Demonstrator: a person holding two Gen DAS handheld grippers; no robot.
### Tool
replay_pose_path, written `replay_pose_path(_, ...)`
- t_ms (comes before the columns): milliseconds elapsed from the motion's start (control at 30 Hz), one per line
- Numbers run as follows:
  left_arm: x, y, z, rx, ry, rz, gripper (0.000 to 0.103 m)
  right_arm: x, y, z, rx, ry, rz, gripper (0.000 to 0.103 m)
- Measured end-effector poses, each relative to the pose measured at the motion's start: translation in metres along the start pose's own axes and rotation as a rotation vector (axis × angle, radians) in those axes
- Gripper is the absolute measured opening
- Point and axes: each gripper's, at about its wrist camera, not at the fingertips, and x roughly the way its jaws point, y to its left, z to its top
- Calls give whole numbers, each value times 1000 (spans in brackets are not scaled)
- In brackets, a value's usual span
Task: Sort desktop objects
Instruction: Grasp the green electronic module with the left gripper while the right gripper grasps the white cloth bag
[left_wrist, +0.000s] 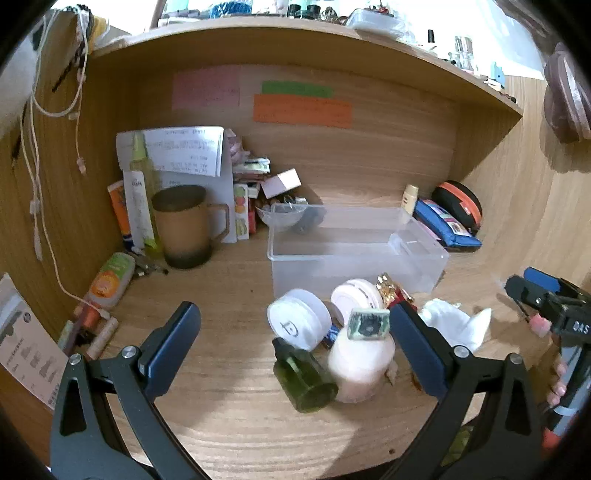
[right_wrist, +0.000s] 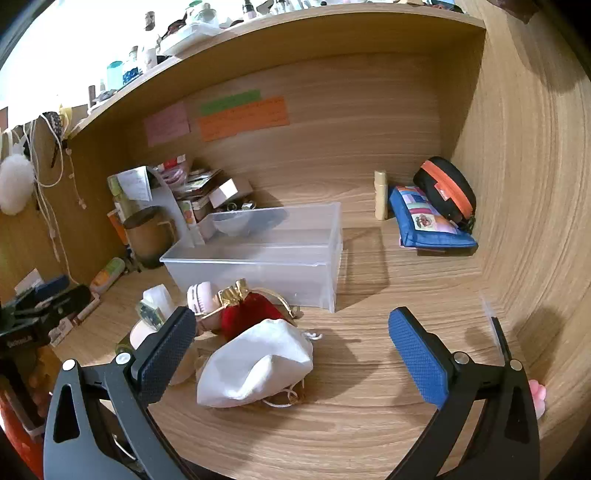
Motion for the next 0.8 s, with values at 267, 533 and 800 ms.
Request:
replay_pose_path(267,8,0,-19,23,55,-50,103,5,4,-10,2,38,19,103)
replay_pose_path(533,34,-21,-19,60,83,-112,103,29,15,-33,-13,143,49,103)
replay_pose_path(800,56,-35,-17,85,96,-107,103,57,20,-45,2,221,82,103)
